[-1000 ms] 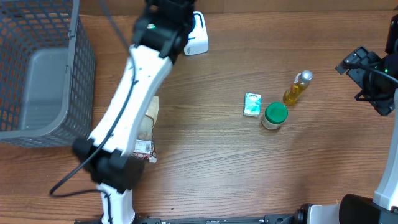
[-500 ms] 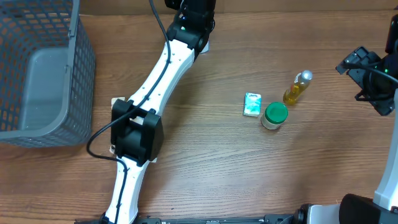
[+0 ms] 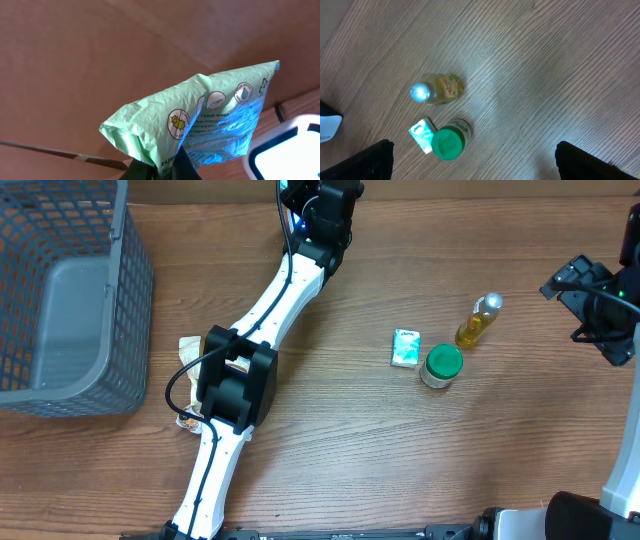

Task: Scan the item barcode
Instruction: 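Hold the wet-wipes pack barcode in front of the white scanner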

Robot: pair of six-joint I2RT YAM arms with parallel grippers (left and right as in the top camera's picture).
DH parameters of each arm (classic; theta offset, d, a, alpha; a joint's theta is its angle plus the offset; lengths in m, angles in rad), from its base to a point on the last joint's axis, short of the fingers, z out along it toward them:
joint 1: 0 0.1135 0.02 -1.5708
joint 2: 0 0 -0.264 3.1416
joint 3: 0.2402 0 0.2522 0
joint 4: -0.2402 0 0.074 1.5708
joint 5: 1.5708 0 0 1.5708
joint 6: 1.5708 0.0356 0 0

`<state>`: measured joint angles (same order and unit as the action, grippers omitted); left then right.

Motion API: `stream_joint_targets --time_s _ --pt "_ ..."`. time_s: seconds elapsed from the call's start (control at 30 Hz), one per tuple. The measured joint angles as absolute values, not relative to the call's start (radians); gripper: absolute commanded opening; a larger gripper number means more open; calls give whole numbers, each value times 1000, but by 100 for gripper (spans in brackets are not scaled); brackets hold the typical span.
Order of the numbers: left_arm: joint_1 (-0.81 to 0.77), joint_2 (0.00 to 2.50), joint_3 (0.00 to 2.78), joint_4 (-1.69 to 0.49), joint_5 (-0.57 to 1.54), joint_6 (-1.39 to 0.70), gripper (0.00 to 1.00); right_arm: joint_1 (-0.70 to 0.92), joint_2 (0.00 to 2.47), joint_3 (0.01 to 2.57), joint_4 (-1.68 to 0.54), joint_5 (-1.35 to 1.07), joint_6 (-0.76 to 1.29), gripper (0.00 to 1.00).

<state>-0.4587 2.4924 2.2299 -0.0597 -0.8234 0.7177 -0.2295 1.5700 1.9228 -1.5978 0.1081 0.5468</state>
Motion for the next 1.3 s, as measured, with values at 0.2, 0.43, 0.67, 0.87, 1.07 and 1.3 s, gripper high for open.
stream_joint_targets --time_s 0.2,0.43,0.67,0.87,1.07,1.3 --pt "-459 2494 2230 -105 -824 720 4 -229 1570 1923 -1597 108 547 100" --pt "-459 2495 2230 -110 -816 733 4 -229 1570 1923 -1597 109 546 100" --pt "-459 2495 2228 -173 -813 730 4 -229 1570 1923 -1598 108 547 100" --pt "-459 2495 2226 -196 -812 686 4 -229 1570 1923 -1597 108 547 100" --pt "-469 2495 2226 -236 -813 659 4 -229 1570 1923 -1598 109 546 100" --pt "-477 2495 2226 -301 -822 603 4 -229 1570 1923 -1598 108 547 100"
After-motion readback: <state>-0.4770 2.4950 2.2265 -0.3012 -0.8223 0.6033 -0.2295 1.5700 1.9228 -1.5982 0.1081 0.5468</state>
